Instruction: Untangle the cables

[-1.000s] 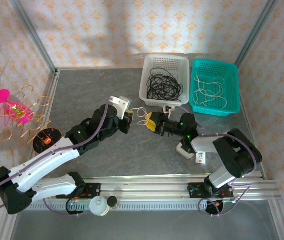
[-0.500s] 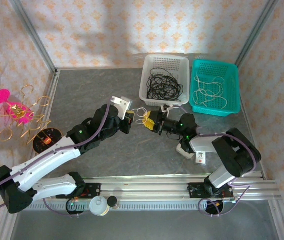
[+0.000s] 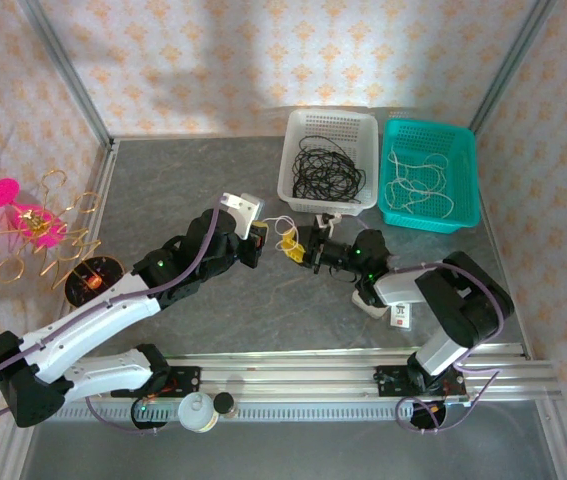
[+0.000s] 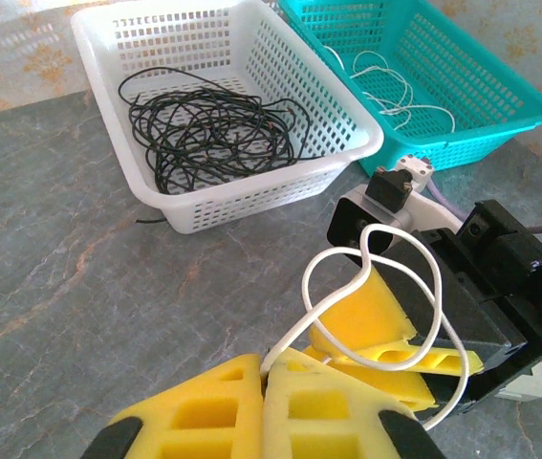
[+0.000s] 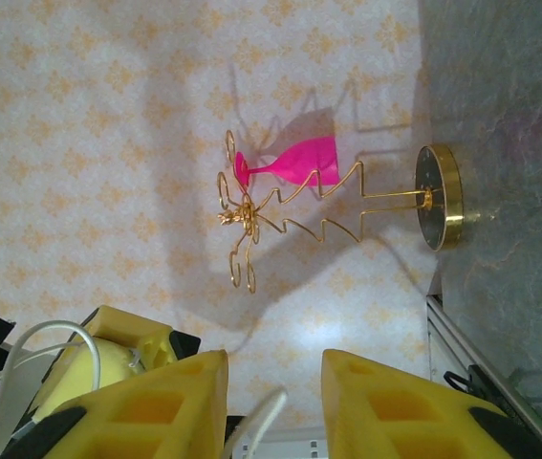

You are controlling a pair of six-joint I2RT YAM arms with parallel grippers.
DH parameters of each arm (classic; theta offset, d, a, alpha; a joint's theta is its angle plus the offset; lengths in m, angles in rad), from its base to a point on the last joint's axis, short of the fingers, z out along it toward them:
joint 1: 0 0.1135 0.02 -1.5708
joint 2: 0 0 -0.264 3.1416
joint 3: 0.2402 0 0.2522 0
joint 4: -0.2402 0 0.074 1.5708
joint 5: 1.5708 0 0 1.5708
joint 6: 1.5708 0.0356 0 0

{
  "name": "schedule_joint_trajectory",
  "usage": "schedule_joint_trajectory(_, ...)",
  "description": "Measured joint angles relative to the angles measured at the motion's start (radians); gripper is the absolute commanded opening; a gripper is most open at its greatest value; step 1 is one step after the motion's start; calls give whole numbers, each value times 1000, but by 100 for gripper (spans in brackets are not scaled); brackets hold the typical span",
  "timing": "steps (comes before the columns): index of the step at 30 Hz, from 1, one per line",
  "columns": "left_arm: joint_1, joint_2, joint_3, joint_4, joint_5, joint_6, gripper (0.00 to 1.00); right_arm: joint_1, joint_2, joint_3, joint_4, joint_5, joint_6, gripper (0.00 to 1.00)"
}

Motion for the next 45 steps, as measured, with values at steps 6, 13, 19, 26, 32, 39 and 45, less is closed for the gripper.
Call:
schedule_joint_trajectory(6, 0, 0, 0, 0, 0, 0, 0, 2, 20, 0, 44, 13, 47, 24)
schedule_joint_trajectory(13, 0, 0, 0, 0, 0, 0, 0, 9, 20, 0, 56, 19, 58, 9)
schedule_joint_trajectory(19, 0, 0, 0, 0, -1, 0, 0, 11, 24, 0, 54, 22, 39, 0)
schedule_joint_trajectory(26, 0, -27, 0, 0, -57, 6, 0, -63, -79, 18, -357, 67, -249, 0)
schedule_joint_trajectory(32, 0, -93, -2, 0, -83, 8, 0, -240, -286, 140, -872, 215, -602, 0)
schedule_joint_trajectory(39, 0, -99, -55, 3, -75, 7, 0, -407, -404, 296, -1223, 419, -866, 0)
schedule_joint_trajectory(45, -1, -99, -111, 13, -43, -6, 0, -513, -389, 439, -1347, 498, -937, 0)
